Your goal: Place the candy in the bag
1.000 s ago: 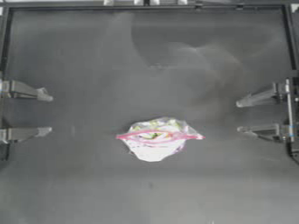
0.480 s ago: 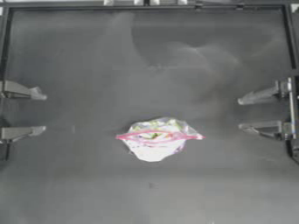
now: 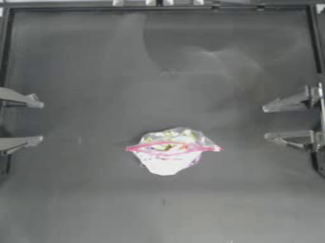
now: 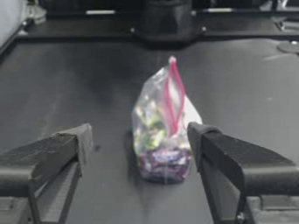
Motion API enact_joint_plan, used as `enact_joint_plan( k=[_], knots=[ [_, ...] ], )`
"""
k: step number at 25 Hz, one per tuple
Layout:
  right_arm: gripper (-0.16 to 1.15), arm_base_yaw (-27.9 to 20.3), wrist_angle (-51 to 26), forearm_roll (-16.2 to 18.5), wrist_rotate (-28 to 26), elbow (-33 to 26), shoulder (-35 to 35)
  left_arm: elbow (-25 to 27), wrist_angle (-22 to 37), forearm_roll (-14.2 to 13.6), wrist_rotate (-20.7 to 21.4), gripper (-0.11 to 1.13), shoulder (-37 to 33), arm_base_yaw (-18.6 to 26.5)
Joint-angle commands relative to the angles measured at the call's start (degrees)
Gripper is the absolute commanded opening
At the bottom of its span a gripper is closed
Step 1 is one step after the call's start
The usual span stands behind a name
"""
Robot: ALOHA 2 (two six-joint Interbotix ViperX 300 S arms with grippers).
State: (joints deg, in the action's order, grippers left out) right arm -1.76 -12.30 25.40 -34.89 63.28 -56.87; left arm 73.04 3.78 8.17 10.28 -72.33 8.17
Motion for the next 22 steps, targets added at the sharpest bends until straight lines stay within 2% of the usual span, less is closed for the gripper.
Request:
enact_joint_plan(
  k=[1,22],
  knots=[
    [0.89,-0.26,0.35,0.18,0.00,-0.09,-1.32,-1.05,-0.18,0.09,0.00,0.97,-0.18,0.09],
    [0.89,-0.26,0.35,-0.79,-0.09,2.90,-9.58,0.35,4.31,0.53,-0.09,0.97,-9.58,1.14]
  ],
)
